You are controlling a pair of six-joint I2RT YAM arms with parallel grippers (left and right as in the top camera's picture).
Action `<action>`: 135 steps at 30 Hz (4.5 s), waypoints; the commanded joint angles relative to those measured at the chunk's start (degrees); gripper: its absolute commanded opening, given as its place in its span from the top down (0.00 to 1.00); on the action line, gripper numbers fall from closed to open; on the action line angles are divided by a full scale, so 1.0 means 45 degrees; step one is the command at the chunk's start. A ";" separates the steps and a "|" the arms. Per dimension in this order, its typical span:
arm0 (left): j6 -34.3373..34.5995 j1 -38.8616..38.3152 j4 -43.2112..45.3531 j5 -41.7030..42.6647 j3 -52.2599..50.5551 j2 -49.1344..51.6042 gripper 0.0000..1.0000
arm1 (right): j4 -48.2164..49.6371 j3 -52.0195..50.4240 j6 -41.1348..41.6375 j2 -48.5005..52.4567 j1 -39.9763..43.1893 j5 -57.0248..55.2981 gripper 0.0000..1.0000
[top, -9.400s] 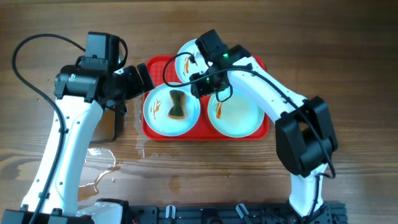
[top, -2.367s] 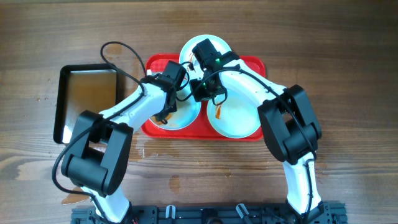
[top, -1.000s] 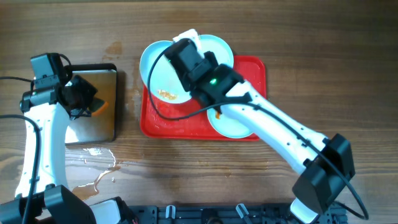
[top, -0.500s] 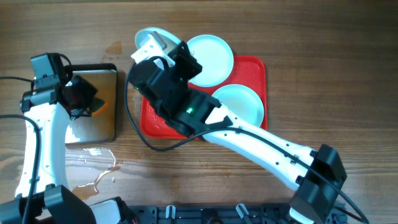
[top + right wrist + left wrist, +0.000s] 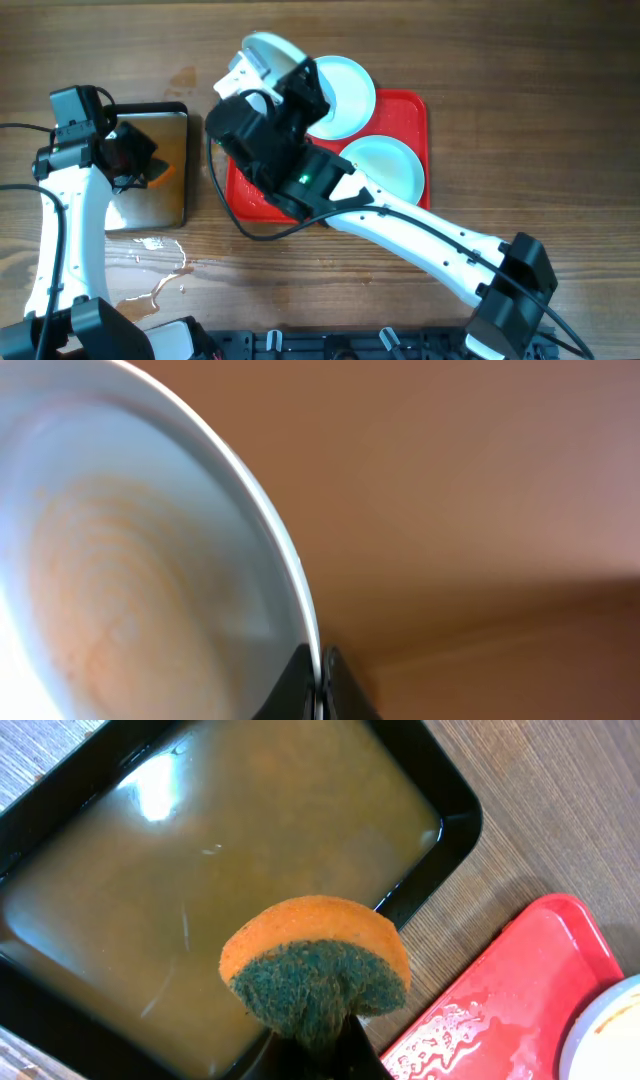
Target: Clean dirty plates on tray and stack at the side
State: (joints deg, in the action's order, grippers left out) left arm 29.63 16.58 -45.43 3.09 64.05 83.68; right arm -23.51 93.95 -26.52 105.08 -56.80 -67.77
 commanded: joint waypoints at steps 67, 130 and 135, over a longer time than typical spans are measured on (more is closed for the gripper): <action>-0.0578 -0.6917 0.2059 0.1977 -0.0073 0.4575 0.96 | 0.2671 -0.5940 1.2254 0.1938 0.4964 1.5654 0.96; 0.1826 0.0073 0.0471 0.1399 -0.1180 -0.0665 0.96 | 0.6169 -0.5795 -0.0831 -0.3759 0.2025 0.3691 0.96; 0.1462 0.0068 0.0452 0.1399 -0.1185 -0.0665 0.96 | 0.9243 -0.5795 -0.5625 -0.3755 0.1064 0.1671 0.96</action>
State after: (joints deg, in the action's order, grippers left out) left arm 38.20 16.67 -43.48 8.45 58.98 80.42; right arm 12.36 67.00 -30.96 88.07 -49.95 -47.70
